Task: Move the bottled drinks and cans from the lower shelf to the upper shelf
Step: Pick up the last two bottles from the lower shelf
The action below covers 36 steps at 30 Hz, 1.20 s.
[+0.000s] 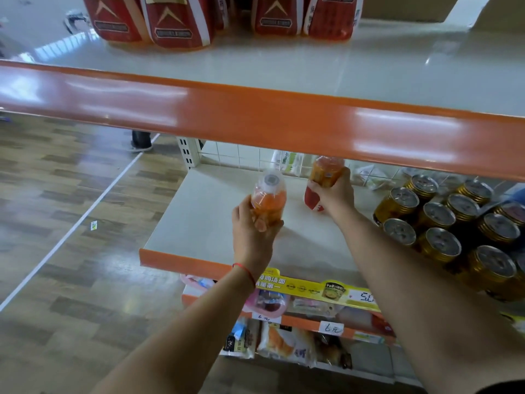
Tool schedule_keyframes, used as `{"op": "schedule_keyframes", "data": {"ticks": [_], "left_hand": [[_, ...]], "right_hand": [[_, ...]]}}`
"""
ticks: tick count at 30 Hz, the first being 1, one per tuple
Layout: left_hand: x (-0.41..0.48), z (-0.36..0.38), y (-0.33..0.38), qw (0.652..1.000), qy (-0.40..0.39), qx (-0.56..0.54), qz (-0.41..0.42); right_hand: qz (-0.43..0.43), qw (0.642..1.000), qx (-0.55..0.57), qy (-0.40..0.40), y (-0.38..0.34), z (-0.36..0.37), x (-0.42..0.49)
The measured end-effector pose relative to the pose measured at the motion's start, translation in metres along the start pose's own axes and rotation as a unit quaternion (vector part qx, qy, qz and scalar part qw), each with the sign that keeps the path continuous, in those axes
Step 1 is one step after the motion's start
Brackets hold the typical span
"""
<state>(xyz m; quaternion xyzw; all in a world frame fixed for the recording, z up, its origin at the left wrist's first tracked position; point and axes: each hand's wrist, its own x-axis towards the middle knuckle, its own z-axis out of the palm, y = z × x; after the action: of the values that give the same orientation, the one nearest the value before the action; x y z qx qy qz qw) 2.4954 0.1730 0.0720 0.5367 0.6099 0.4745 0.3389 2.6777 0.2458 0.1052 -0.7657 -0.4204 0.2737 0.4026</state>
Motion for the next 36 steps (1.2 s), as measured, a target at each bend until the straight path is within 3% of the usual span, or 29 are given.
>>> {"op": "schedule_keyframes", "data": {"ticks": [18,25,33,36], "left_hand": [[0.005,-0.003,0.004,0.999,0.0,0.029,-0.016],[-0.002,-0.008,0.009,0.999,-0.016,0.031,-0.022],[0.002,-0.024,0.0,0.996,-0.065,0.055,-0.001],[0.01,-0.026,-0.006,0.994,-0.088,0.068,0.017]], "right_hand": [[-0.109,0.984,0.028,-0.139,0.034,-0.006,-0.089],[-0.111,0.985,0.042,-0.124,0.031,-0.006,-0.099],[-0.118,0.991,0.052,-0.044,0.03,0.008,-0.111],[-0.124,0.986,0.042,-0.107,0.034,0.0,-0.108]]}}
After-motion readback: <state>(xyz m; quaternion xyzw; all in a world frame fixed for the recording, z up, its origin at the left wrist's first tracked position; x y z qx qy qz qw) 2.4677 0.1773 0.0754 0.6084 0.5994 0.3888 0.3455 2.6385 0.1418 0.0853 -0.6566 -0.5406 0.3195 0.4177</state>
